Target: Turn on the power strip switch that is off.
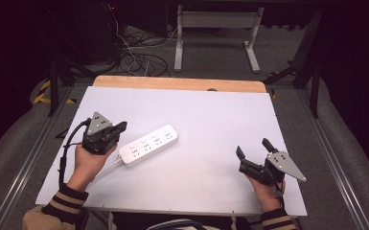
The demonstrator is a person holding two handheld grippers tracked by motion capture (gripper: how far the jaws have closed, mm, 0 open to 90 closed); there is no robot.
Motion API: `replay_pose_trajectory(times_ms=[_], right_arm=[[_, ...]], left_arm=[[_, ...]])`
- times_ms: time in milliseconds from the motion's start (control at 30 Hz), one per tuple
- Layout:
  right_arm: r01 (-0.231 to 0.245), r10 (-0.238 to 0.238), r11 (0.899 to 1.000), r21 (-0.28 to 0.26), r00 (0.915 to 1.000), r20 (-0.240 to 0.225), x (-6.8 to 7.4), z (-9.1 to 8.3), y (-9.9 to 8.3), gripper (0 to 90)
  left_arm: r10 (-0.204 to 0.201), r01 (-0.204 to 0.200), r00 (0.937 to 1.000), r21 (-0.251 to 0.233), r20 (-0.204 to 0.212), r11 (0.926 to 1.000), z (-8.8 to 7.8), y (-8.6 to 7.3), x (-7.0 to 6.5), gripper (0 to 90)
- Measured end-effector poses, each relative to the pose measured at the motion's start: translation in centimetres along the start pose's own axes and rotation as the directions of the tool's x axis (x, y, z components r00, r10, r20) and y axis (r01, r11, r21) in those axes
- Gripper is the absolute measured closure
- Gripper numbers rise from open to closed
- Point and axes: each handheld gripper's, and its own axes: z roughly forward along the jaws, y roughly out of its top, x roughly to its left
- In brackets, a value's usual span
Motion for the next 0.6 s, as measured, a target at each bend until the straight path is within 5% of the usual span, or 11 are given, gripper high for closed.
replay_pose_trajectory(times_ms=[67, 267, 333, 367, 433, 600], right_arm=[[-0.004, 0.004, 1.000, 0.003, 1.0000, -0.002, 0.0, 0.0, 0.0, 6.9], [-0.001, 0.001, 1.000, 0.005, 1.0000, -0.008, 0.0, 0.0, 0.0, 6.9], [-0.001, 0.001, 1.000, 0.012, 1.0000, -0.006, 0.0, 0.1, 0.0, 7.0], [0.000, 0.000, 1.000, 0.013, 1.0000, -0.008, 0.0, 0.1, 0.0, 7.0], [-0.001, 0.001, 1.000, 0.018, 0.9999, -0.010, 0.0, 0.1, -0.1, 7.0], [0.002, -0.001, 1.000, 0.021, 0.9999, -0.015, 0.0, 0.0, -0.1, 7.0]], left_arm=[[-0.007, 0.002, 0.9987, 0.091, 0.051, 0.9959, 1.1, 0.1, 0.0, 90.0], [0.009, -0.019, 0.9987, 0.208, 0.051, 0.9779, 3.3, -0.3, -0.5, 90.0], [0.012, -0.027, 0.9984, 0.273, 0.055, 0.9615, 4.3, -0.7, -0.5, 90.0], [0.012, -0.027, 0.9984, 0.273, 0.055, 0.9615, 4.3, -0.7, -0.5, 90.0], [0.010, -0.029, 0.9982, 0.325, 0.060, 0.9452, 4.9, -1.1, -0.3, 90.0], [0.026, -0.047, 0.9978, 0.371, 0.060, 0.9275, 5.7, -1.5, -0.3, 90.0]])
